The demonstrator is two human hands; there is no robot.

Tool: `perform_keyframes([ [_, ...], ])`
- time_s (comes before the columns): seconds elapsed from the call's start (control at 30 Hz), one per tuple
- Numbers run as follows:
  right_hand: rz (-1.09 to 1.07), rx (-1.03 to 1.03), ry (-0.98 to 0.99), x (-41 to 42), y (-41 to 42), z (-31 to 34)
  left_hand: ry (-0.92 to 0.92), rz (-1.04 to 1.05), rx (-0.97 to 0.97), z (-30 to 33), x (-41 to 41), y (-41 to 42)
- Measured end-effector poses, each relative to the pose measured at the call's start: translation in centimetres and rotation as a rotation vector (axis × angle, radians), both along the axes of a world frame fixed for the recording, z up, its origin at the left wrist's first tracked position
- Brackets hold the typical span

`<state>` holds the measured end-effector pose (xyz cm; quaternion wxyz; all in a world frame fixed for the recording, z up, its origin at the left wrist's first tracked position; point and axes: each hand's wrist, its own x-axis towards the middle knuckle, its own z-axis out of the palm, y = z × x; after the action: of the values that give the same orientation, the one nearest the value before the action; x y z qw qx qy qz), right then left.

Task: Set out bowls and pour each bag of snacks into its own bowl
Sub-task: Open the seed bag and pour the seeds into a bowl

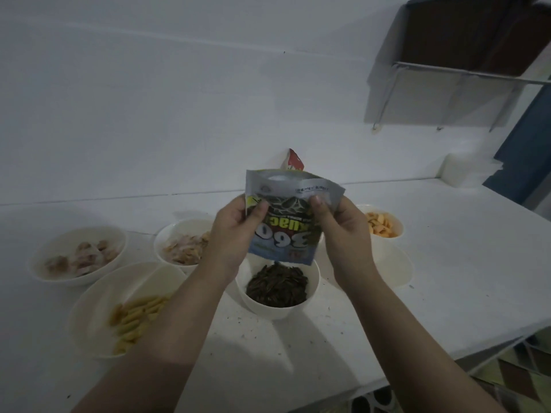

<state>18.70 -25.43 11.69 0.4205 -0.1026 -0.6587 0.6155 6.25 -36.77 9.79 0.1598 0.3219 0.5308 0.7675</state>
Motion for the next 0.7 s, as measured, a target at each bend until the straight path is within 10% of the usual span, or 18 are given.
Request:
perform_keyframes([
  [0.37, 0.019, 0.297, -0.56, 1.1, 0.9, -5.5, -0.262, 0.034, 0.139, -0.7, -0.9, 0.0],
  [0.7, -0.105, -0.114, -0.269, 4.0, 1.6, -3.3, -0.241, 0.003, -0.052, -1.2, -0.5, 1.6],
])
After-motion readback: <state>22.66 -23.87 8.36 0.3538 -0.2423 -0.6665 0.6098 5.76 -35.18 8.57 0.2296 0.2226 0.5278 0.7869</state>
